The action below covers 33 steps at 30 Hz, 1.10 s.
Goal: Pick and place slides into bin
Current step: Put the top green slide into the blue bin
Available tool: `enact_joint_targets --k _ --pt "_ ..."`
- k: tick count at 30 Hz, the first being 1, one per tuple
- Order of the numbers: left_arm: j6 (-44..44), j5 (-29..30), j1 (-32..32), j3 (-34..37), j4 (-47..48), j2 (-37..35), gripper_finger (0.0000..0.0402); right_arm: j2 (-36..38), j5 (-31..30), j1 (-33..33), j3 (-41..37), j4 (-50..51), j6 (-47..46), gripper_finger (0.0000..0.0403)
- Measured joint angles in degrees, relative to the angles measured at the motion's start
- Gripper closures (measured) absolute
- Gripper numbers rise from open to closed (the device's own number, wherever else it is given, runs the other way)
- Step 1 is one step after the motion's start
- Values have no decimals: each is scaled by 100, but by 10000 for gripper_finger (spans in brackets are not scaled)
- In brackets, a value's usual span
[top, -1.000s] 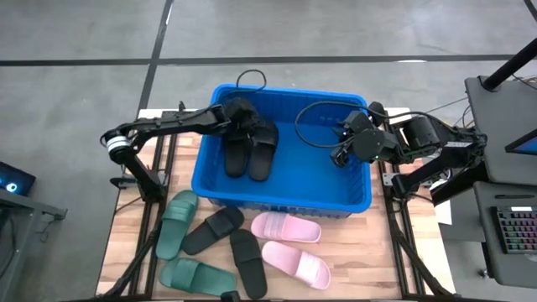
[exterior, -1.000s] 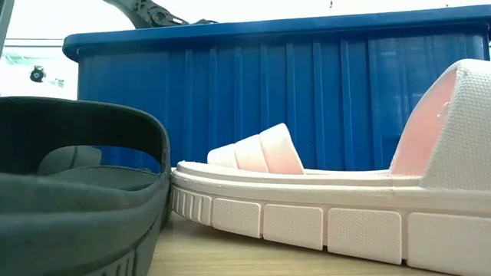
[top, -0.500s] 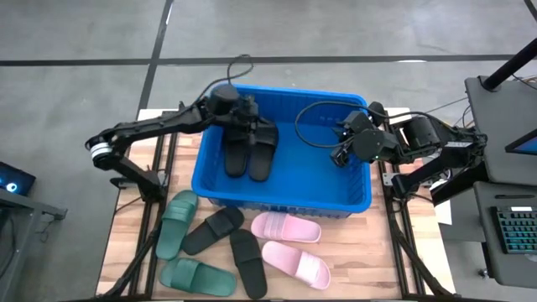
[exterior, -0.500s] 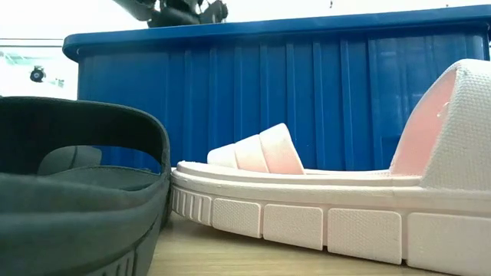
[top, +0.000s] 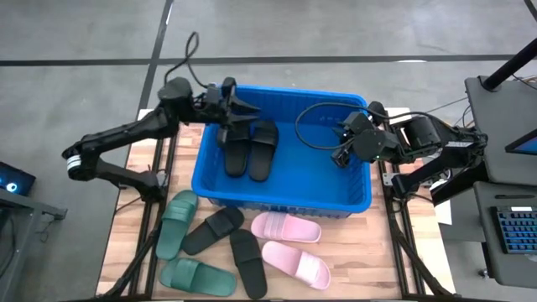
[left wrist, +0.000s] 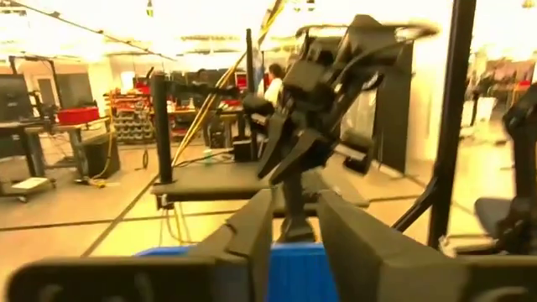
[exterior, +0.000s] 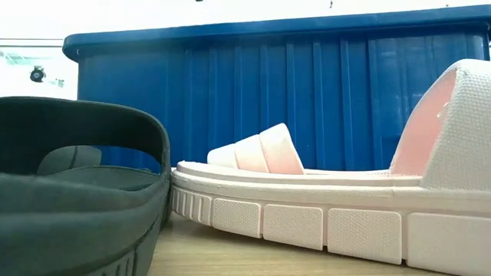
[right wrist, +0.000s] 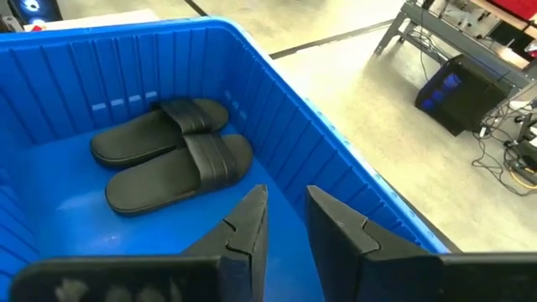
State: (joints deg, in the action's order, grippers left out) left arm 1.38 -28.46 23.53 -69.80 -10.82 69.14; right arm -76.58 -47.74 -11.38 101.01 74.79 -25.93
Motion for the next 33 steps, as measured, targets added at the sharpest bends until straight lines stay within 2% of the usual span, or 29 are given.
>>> enact_joint_targets --k 4,9,16,22,24,26,31,33 --pt "705 21 4 2 32 -275 272 0 14 -73 -1 -6 0 335" --pt "1024 13 2 2 128 -619 260 0 13 -478 0 -205 30 332" --pt "1032 17 4 64 441 -1056 259 7 5 -1742 -34 -2004 1511 329" --pt "1062 21 4 249 454 -1311 259 13 21 -2266 -75 -2813 1754 338" --pt "1171 21 4 269 451 -1355 259 13 323 -2322 -139 -3158 1748 339" --pt "1181 23 4 269 454 -1381 259 14 923 -2328 -275 -3685 1952 339" --pt "1178 23 4 271 473 -1408 259 123 3286 -2323 -944 -5633 3113 338" --pt "1183 31 4 271 581 -1411 259 263 3886 -2328 -1351 -6377 3366 339"
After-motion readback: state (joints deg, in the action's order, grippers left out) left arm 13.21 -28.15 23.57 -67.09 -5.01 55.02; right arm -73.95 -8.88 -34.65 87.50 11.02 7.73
